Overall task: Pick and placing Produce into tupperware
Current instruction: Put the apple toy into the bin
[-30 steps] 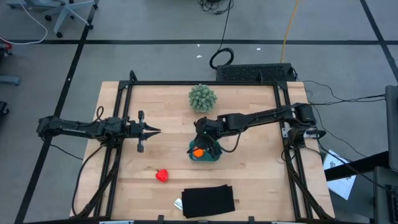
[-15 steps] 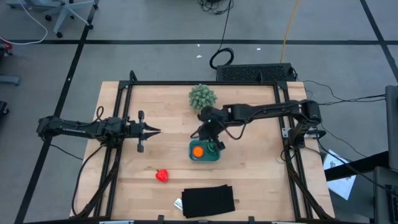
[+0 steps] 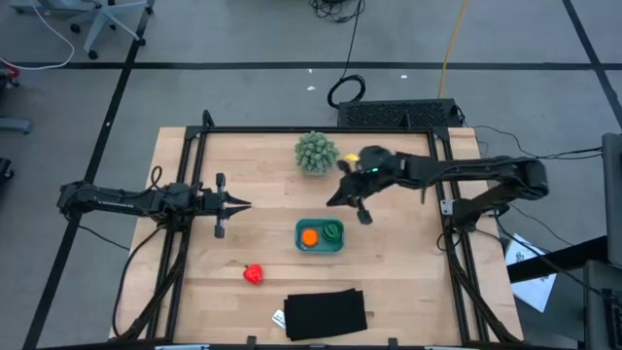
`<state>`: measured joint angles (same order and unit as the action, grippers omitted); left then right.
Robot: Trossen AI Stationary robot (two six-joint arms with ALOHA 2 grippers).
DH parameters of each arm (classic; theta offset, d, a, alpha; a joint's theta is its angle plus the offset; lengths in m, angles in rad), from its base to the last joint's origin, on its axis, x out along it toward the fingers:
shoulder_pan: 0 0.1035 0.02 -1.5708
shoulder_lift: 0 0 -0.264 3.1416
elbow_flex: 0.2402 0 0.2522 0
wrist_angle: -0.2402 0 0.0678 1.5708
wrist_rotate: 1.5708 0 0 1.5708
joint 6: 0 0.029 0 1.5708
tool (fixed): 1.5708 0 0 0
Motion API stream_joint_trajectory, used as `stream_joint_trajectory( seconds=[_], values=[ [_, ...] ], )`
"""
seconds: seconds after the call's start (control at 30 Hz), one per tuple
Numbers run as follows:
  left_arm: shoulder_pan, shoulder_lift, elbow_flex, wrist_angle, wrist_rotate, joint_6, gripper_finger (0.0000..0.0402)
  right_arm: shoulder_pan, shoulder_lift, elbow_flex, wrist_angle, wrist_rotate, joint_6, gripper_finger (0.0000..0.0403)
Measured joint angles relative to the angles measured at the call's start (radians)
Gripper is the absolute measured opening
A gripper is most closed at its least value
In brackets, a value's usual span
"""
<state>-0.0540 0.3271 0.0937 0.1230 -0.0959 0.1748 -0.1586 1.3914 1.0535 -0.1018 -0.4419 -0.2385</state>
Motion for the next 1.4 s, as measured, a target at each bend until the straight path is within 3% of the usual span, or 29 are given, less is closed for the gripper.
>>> stream_joint_trajectory(
  seconds=[0.13,0.43,0.57,0.83,1.23,1.4],
  values=[
    [0.000,0.000,0.000,0.000,0.000,0.000,0.0037,-0.034,-0.121,-0.150,0.106,0.006,0.066,0.0000],
    [0.000,0.000,0.000,0.000,-0.010,0.000,0.0037,-0.036,-0.414,-0.418,0.308,0.127,0.187,0.0000],
    [0.000,0.000,0.000,0.000,-0.010,0.000,0.0037,-0.026,-0.524,-0.484,0.324,0.208,0.222,0.0000],
    [0.000,0.000,0.000,0.000,-0.010,0.000,0.0037,0.029,-0.695,-0.578,0.325,0.209,0.197,0.0000],
    [0.000,0.000,0.000,0.000,-0.011,-0.001,0.0037,0.030,-0.839,-0.786,0.499,0.388,0.333,0.0000],
    [0.000,0.000,0.000,0.000,-0.011,-0.002,0.0037,0.030,-0.880,-0.841,0.536,0.389,0.369,0.0000]
  ],
)
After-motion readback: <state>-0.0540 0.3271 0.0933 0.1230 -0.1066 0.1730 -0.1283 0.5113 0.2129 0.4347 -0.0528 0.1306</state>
